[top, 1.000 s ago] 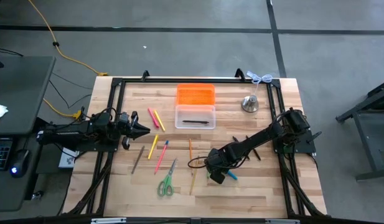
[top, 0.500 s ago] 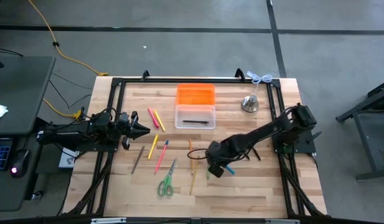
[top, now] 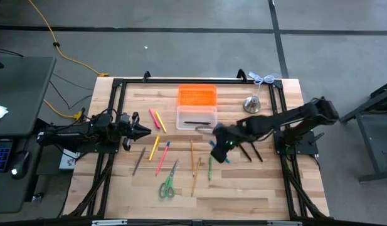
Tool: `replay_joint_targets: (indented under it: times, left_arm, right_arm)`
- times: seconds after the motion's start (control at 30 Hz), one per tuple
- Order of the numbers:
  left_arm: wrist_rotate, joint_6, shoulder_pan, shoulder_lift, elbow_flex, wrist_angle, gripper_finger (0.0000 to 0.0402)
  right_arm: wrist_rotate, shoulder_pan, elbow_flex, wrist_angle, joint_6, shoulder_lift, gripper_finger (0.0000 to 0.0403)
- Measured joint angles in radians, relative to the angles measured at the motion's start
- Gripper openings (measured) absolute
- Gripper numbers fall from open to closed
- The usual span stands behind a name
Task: Pick & place school supplies into a supply box
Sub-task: Put the blue pen into the transparent supply box
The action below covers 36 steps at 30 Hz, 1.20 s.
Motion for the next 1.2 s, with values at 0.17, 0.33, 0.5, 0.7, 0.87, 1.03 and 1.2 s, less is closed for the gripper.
replay_joint_targets:
  times: [0.17,0.33,0.5,0.7,0.87,1.03,1.2]
  left_arm:
    - [0.0,-0.052,0.0,0.0,0.0,0.082,0.0076]
    - [0.001,-0.074,0.0,0.0,0.0,0.132,0.0076]
    - [0.001,-0.091,0.0,0.0,0.0,0.141,0.0076]
    - [0.001,-0.176,0.0,0.0,0.0,0.141,0.0076]
    - [0.001,-0.18,0.0,0.0,0.0,0.141,0.0076]
    - [0.001,-0.18,0.0,0.0,0.0,0.141,0.0076]
    - [0.0,-0.18,0.0,0.0,0.001,0.141,0.0076]
  right_arm:
    - [-0.006,-0.057,0.0,0.096,-0.046,-0.093,0.0011]
    - [-0.043,-0.108,0.001,0.204,-0.101,-0.162,0.0011]
    - [-0.139,-0.153,0.001,0.318,-0.15,-0.198,0.0011]
    - [-0.347,-0.194,0.001,0.518,-0.2,-0.2,0.0011]
    - [-0.524,-0.21,0.002,0.662,-0.241,-0.2,0.0011]
    - [-0.618,-0.21,0.002,0.755,-0.268,-0.2,0.0011]
    - [-0.687,-0.207,0.002,0.848,-0.288,-0.2,0.0011]
